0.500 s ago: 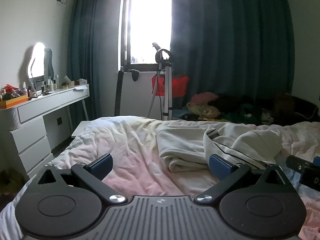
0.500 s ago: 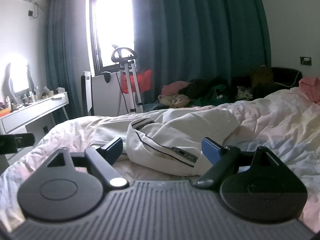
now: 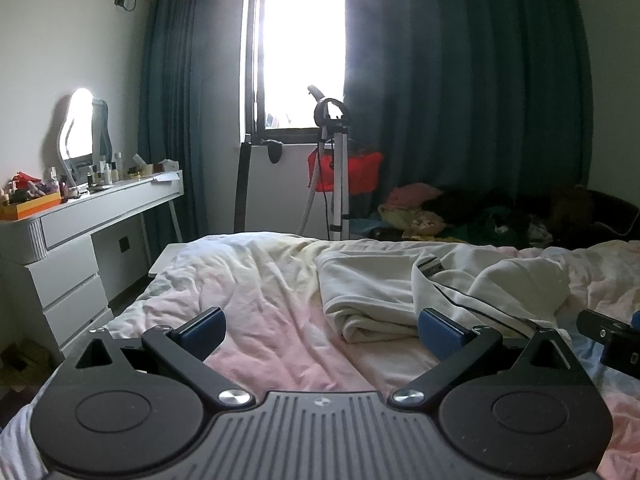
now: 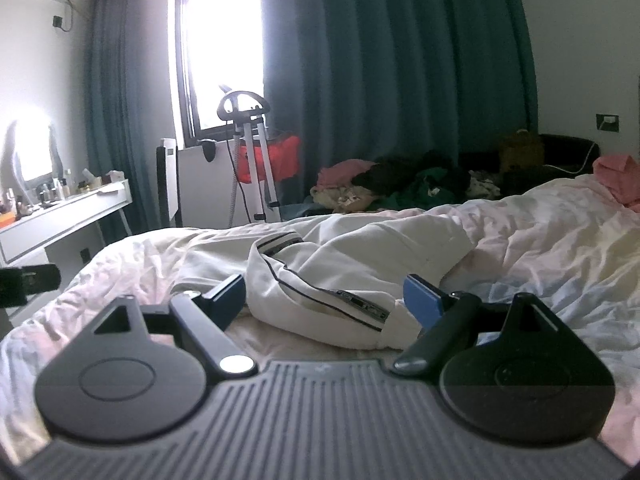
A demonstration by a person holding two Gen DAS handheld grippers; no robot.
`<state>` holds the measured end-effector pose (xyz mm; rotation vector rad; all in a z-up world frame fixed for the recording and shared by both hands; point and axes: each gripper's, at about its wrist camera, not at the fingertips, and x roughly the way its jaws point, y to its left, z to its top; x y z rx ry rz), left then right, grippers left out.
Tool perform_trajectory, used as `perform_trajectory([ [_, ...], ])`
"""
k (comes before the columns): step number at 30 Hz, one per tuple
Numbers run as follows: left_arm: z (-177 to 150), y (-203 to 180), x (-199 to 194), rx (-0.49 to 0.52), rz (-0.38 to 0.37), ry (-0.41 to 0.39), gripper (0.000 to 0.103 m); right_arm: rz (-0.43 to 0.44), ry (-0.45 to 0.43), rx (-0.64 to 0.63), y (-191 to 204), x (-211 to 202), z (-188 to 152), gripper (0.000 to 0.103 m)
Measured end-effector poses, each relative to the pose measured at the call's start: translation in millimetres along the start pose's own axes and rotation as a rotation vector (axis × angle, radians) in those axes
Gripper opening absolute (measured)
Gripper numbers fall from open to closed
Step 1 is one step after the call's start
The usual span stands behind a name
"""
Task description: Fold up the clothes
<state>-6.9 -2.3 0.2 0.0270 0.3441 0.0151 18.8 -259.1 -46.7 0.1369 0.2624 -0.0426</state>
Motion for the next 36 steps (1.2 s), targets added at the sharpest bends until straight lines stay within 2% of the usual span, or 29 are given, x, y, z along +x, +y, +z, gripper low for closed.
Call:
perform_trajectory([
  [36, -9, -5, 11, 0.028, 0.002, 0.020, 0.103, -0.007, 0.023, 0.014, -4, 4, 0, 0.087],
])
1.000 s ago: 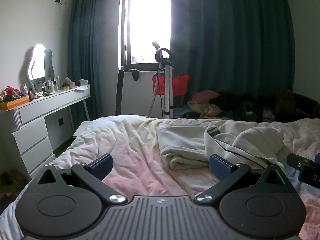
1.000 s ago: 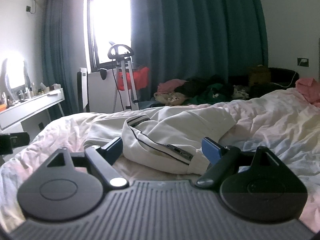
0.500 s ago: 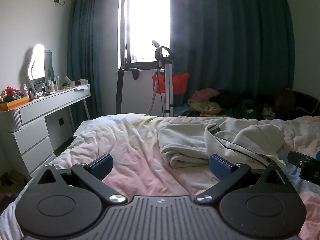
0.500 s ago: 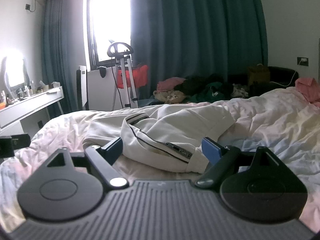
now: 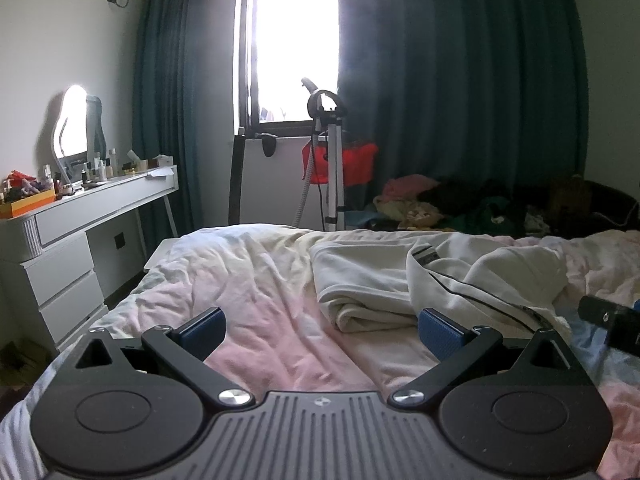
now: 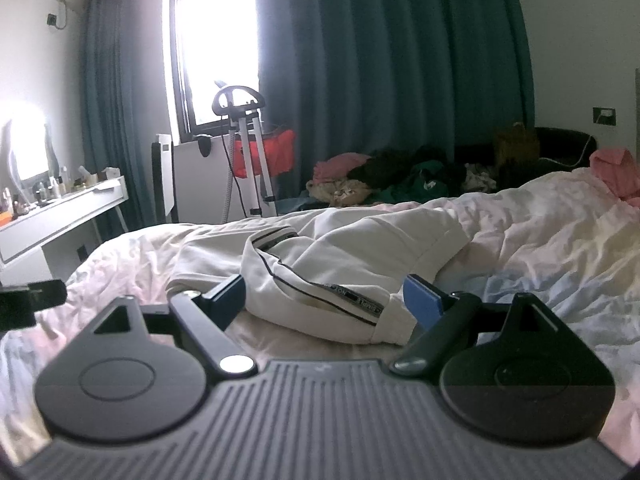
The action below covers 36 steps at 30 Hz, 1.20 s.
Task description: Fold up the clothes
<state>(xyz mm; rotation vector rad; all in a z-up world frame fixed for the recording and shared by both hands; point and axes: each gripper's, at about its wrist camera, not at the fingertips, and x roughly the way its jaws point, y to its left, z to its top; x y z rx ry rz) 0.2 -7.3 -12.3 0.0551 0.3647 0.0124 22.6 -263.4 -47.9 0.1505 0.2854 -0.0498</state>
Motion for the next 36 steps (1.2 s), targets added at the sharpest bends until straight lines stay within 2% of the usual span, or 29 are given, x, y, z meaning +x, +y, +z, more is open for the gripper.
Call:
perform_trajectory([
  [5, -5, -4, 3, 0.025, 0.020, 0.001, 0.103, 0.002, 0.010, 0.055, -11, -2, 4, 0.087],
  [10, -12, -12, 9, 0.047, 0.043, 0.000, 0.103, -0.044, 0.029, 0.095, -33, -5, 12, 0.087],
  [12, -17, -20, 14, 0.070, 0.006, 0.019, 0.103, -0.086, 0.028, 0.110, -46, -8, 17, 0.087],
  [14, -21, -33, 23, 0.090, -0.063, 0.062, 0.103, -0.132, 0.027, 0.112, -59, -11, 21, 0.087],
  [20, -36, -112, 53, 0.244, -0.224, 0.078, 0.100, -0.247, -0.005, 0.169, -103, -13, 21, 0.087],
  [24, -43, -176, 86, 0.302, -0.262, 0.072, 0.100, -0.293, -0.021, 0.249, -124, -10, 17, 0.087],
  [27, -48, -223, 110, 0.347, -0.290, 0.067, 0.098, -0.284, -0.015, 0.307, -132, -2, 15, 0.087],
  [30, -58, -265, 129, 0.404, -0.291, 0.056, 0.095, -0.327, 0.014, 0.313, -139, 11, 9, 0.087],
  [33, -71, -295, 150, 0.474, -0.235, 0.039, 0.089, -0.354, 0.037, 0.348, -148, 22, 3, 0.087],
  [36, -73, -304, 169, 0.431, -0.177, 0.040, 0.088, -0.354, 0.047, 0.390, -156, 30, -3, 0.087],
])
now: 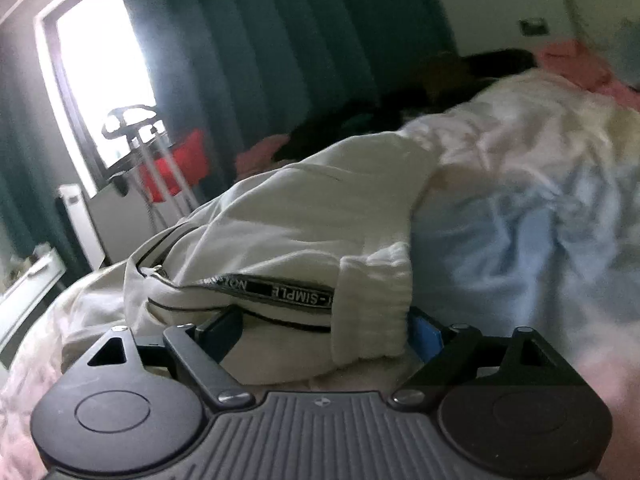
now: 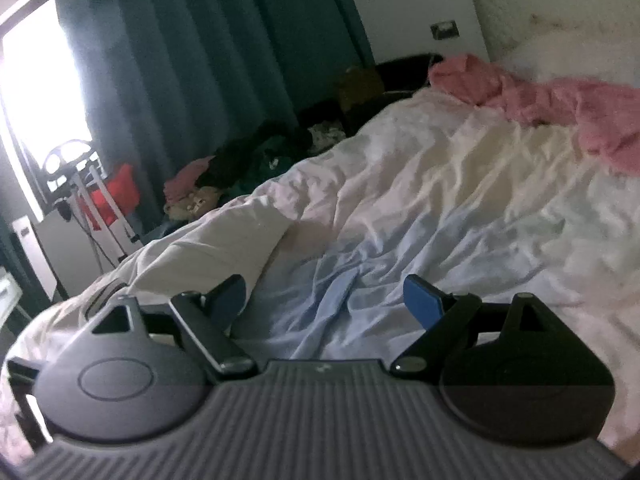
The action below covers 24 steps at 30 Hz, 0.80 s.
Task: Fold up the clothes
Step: 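Lower the left gripper onto a sweatpants cuff and close on it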
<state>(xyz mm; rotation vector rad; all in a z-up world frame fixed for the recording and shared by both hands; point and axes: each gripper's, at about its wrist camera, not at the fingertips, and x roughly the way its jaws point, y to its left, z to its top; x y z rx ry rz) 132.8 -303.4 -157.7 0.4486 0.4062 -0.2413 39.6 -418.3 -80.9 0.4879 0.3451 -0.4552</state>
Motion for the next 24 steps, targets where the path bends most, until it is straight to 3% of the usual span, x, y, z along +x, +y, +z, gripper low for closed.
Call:
perform_trajectory([
  [2, 4, 6, 7, -0.042, 0.020, -0.017, 0.085, -0.001, 0.004, 0.015, -3, 5, -1, 0.087],
  [5, 13, 21, 6, -0.100, 0.045, -0.067, 0.068, -0.001, 0.011, 0.038, -6, 11, -4, 0.087],
  [6, 17, 29, 1, -0.116, 0.048, -0.093, 0.057, -0.003, 0.011, 0.041, -7, 13, -4, 0.087],
  [7, 22, 37, -4, -0.132, 0.050, -0.118, 0.030, -0.005, 0.007, 0.035, -6, 13, -4, 0.087],
  [9, 33, 55, -16, -0.159, 0.060, -0.168, 0.014, -0.004, -0.006, 0.032, -5, 10, -4, 0.087],
  [13, 52, 105, -35, -0.247, 0.083, -0.225, 0.007, 0.003, -0.035, 0.017, -1, 4, -3, 0.087],
  [18, 54, 170, -72, -0.298, 0.122, -0.267, 0.005, 0.024, -0.066, -0.002, 5, -6, 0, 0.087],
  [24, 32, 256, -119, -0.347, 0.139, -0.242, 0.005, 0.165, -0.044, -0.084, 29, -23, -4, 0.087],
])
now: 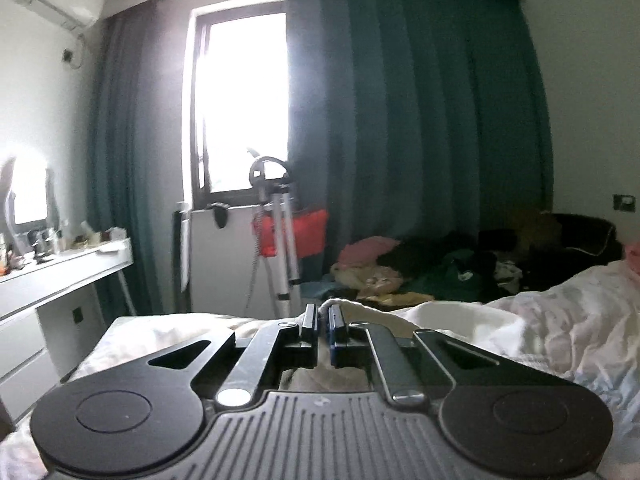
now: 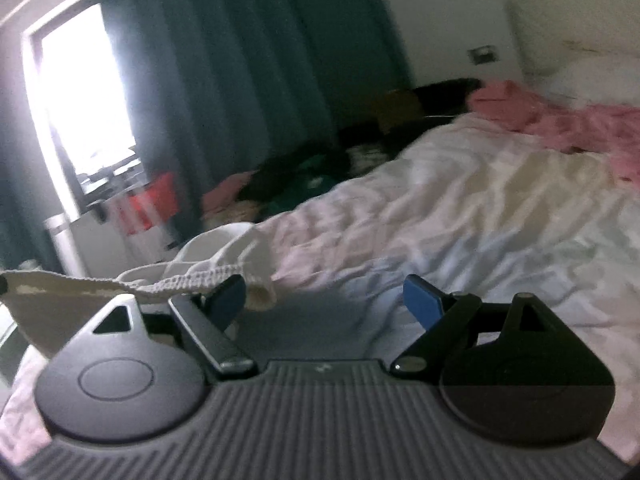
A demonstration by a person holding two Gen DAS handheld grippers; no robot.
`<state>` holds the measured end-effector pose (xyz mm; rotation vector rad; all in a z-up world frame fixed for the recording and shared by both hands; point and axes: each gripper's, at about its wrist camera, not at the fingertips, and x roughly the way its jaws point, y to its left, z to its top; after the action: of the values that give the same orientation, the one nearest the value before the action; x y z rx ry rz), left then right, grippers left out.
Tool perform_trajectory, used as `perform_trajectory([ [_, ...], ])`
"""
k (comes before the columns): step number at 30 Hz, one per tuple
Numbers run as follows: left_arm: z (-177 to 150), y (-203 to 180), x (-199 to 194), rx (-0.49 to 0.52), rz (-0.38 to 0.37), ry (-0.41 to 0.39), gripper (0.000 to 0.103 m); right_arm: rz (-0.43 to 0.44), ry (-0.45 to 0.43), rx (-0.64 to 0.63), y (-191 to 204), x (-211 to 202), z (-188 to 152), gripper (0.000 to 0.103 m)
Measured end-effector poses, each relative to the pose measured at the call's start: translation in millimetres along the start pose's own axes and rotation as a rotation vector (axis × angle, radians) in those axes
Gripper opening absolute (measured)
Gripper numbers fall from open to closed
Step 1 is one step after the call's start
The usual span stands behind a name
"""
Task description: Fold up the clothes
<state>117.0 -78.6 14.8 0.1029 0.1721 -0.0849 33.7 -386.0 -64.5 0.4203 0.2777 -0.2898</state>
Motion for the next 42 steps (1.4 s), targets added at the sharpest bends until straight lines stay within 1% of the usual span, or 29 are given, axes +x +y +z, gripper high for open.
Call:
perform_trajectory([
  [3, 2, 52, -15, -0.009, 0.022, 0.020, 0.005, 0.086, 0.024, -0.043, 15, -5, -2, 0.087],
  [5, 0, 85, -23, -0.008, 0.048, 0.028, 0.005, 0.150, 0.061, -0.052, 24, -5, -5, 0.087],
  [8, -11, 128, -31, -0.018, 0.101, 0.047, 0.004, 0.230, 0.139, -0.031, 33, 2, -11, 0.087],
  [11, -29, 165, -27, -0.085, 0.123, 0.105, 0.004, 0.269, 0.241, -0.004, 41, 17, -22, 0.087],
  [13, -39, 179, -22, -0.116, 0.126, 0.133, 0.004, 0.289, 0.323, -0.004, 48, 30, -32, 0.087],
  [14, -44, 185, -20, -0.130, 0.127, 0.146, 0.005, 0.298, 0.353, -0.026, 55, 35, -38, 0.087],
  [16, -50, 188, -15, -0.146, 0.124, 0.155, 0.005, 0.311, 0.384, -0.103, 72, 42, -49, 0.087],
  [18, -57, 190, -11, -0.163, 0.121, 0.165, 0.005, 0.329, 0.401, -0.187, 94, 48, -62, 0.080],
  [22, -68, 192, 5, -0.189, 0.115, 0.196, 0.005, 0.369, 0.428, -0.359, 137, 60, -92, 0.077],
  [23, -70, 194, 10, -0.200, 0.115, 0.206, 0.005, 0.372, 0.431, -0.392, 143, 63, -100, 0.075],
  [25, -74, 197, 19, -0.225, 0.115, 0.227, 0.005, 0.353, 0.432, -0.461, 155, 72, -113, 0.072],
  [27, -76, 203, 25, -0.273, 0.112, 0.243, 0.005, 0.348, 0.446, -0.533, 162, 79, -123, 0.072],
  [28, -76, 206, 26, -0.289, 0.110, 0.246, 0.005, 0.344, 0.441, -0.552, 164, 81, -126, 0.071],
  [30, -77, 209, 28, -0.302, 0.104, 0.249, 0.005, 0.314, 0.385, -0.519, 163, 81, -121, 0.062],
  [31, -77, 208, 28, -0.298, 0.100, 0.252, 0.005, 0.304, 0.347, -0.493, 161, 79, -117, 0.062],
  [32, -77, 207, 28, -0.293, 0.095, 0.255, 0.005, 0.304, 0.291, -0.445, 156, 75, -108, 0.061],
  [35, -77, 201, 27, -0.274, 0.078, 0.263, 0.005, 0.305, 0.115, -0.322, 143, 61, -85, 0.053],
  [36, -77, 197, 27, -0.262, 0.070, 0.265, 0.005, 0.309, 0.084, -0.306, 142, 60, -79, 0.051],
  [37, -78, 194, 27, -0.244, 0.066, 0.265, 0.005, 0.314, 0.067, -0.295, 142, 59, -77, 0.050],
  [39, -79, 186, 26, -0.209, 0.056, 0.270, 0.005, 0.314, 0.091, -0.318, 145, 62, -77, 0.031],
  [40, -79, 183, 25, -0.192, 0.051, 0.274, 0.006, 0.309, 0.107, -0.339, 147, 63, -79, 0.029],
  [41, -80, 180, 25, -0.181, 0.046, 0.280, 0.006, 0.300, 0.116, -0.361, 150, 63, -80, 0.023],
  [42, -82, 177, 25, -0.170, 0.044, 0.287, 0.006, 0.294, 0.122, -0.378, 151, 62, -81, 0.020],
])
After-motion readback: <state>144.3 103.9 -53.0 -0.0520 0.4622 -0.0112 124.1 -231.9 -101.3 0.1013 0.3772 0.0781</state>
